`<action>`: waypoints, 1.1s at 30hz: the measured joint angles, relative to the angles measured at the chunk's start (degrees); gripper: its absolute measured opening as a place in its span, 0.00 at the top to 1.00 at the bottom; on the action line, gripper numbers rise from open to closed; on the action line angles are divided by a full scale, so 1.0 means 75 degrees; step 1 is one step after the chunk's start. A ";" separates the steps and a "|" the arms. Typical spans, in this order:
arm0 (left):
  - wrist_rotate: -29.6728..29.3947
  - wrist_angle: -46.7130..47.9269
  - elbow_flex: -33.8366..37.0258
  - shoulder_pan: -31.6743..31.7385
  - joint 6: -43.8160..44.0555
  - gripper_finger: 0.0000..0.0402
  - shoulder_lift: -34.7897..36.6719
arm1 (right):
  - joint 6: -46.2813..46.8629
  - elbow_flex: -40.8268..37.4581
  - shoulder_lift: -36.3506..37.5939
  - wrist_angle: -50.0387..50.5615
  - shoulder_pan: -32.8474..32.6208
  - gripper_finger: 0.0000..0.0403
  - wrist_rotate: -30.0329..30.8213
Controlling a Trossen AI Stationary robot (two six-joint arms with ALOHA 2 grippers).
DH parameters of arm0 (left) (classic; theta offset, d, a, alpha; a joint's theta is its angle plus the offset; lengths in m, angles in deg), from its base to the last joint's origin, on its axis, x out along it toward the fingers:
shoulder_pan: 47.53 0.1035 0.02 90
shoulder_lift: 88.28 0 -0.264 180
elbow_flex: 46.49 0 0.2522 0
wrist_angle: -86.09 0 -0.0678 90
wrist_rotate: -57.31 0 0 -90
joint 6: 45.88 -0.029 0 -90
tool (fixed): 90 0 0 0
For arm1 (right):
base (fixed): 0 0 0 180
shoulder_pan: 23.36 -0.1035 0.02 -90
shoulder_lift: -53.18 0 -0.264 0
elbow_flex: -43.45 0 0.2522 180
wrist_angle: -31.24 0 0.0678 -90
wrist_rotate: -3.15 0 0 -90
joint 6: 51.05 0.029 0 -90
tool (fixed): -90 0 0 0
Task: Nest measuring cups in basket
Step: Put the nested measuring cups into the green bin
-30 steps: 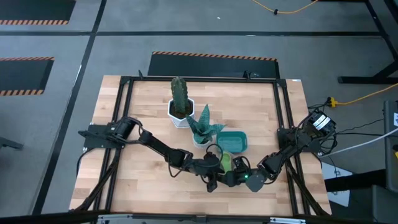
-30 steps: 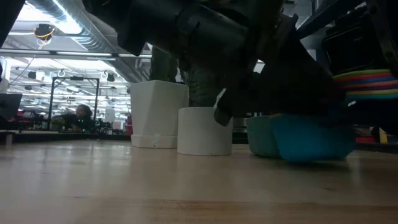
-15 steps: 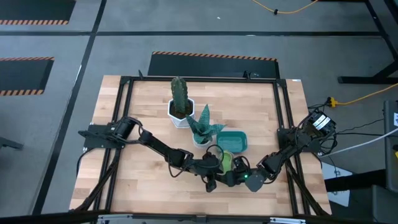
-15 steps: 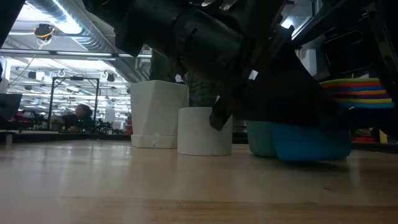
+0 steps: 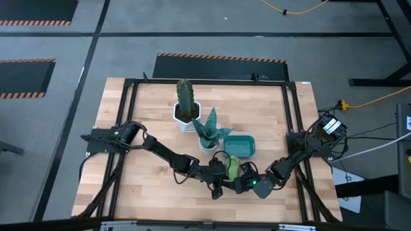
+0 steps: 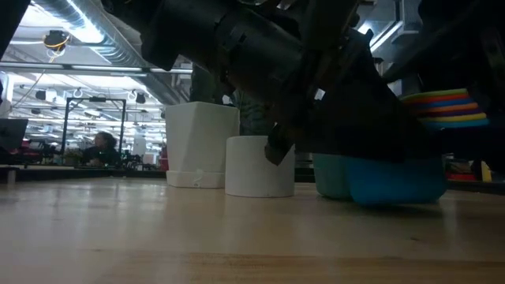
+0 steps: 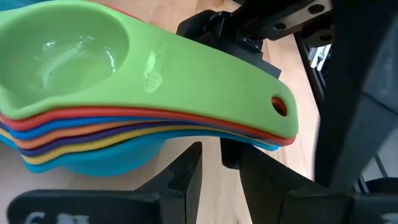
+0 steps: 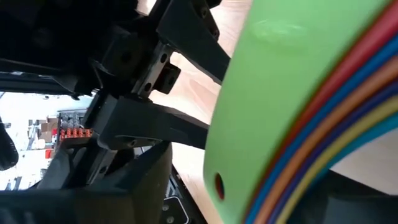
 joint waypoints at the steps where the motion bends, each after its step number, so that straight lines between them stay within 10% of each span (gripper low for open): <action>1: -0.0006 0.0004 0.0000 -0.0003 0.0000 0.76 0.0000 | 0.0000 0.0000 0.0000 0.0032 0.0000 0.41 -0.0002; 33: 0.0902 0.1477 0.0006 -0.0078 0.0045 0.76 -0.0006 | 0.0037 0.0002 0.0000 0.0172 0.0007 0.61 -0.0014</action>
